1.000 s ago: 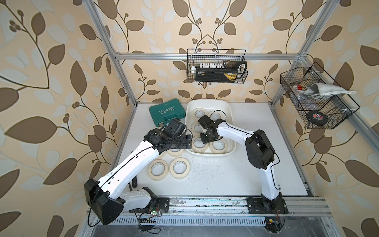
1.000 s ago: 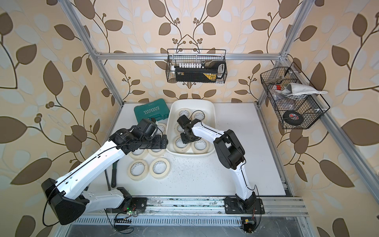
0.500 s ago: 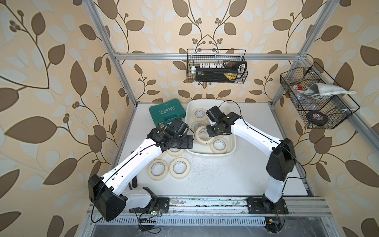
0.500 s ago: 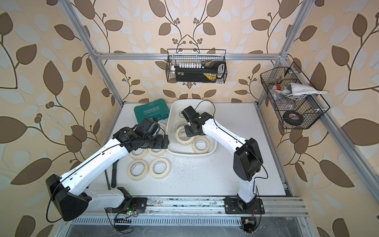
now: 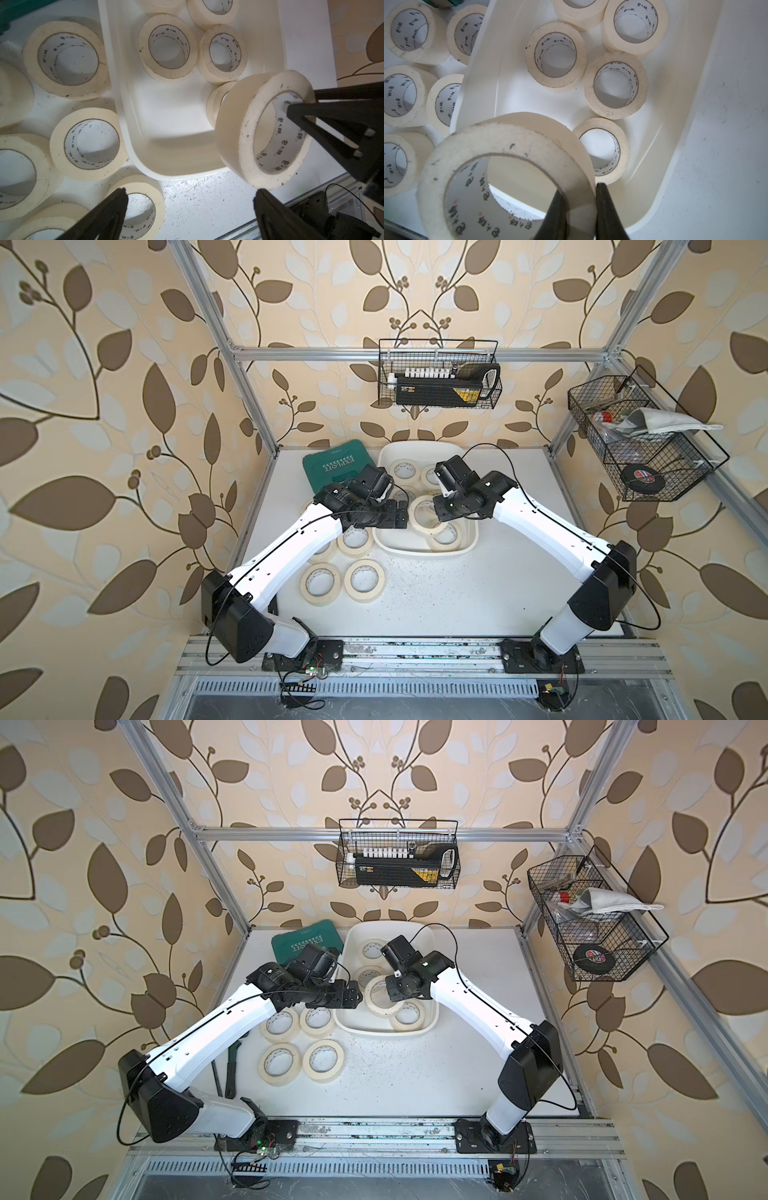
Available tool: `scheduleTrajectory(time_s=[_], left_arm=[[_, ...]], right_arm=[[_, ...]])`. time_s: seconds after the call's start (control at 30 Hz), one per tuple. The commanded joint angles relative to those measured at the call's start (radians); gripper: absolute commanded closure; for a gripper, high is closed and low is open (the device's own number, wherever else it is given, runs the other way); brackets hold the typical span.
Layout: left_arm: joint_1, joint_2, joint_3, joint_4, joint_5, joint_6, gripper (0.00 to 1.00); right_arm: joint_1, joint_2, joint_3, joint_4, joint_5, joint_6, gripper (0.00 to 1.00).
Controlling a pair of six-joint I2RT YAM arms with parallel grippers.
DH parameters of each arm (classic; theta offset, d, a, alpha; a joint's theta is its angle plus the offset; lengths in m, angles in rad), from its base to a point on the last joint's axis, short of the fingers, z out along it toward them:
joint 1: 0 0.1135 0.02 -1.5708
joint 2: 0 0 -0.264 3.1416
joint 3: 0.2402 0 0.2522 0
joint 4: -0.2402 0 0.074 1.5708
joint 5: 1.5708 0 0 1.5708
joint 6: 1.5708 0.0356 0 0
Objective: Take out the art tape in the storage box
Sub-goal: Pick up the art tape from the storage box.
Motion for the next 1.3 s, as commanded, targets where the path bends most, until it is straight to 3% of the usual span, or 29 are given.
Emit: scheduleTrajectory(time_s=[0.0,0.4,0.53,0.8,1.1,1.27], left_arm=[[0.004,0.051,0.068,0.029,0.055,-0.002,0.02],[-0.061,0.232,0.226,-0.035,-0.025,-0.014,0.10],[-0.083,0.277,0.271,-0.047,-0.045,-0.004,0.18],[-0.092,0.302,0.285,-0.050,-0.045,-0.001,0.66],[-0.092,0.259,0.254,-0.047,-0.011,0.002,0.86],[-0.092,0.208,0.217,-0.051,0.008,0.025,0.90]], right_arm=[[0.003,-0.050,-0.021,0.010,0.005,0.026,1.00],[0.003,-0.093,-0.065,0.014,-0.003,0.043,0.98],[0.003,-0.099,-0.075,0.013,-0.001,0.043,0.98],[0.004,-0.111,-0.086,0.009,-0.001,0.045,0.94],[0.004,-0.194,-0.106,0.044,-0.046,0.066,0.53],[0.001,-0.285,-0.136,0.088,-0.064,0.057,0.41]])
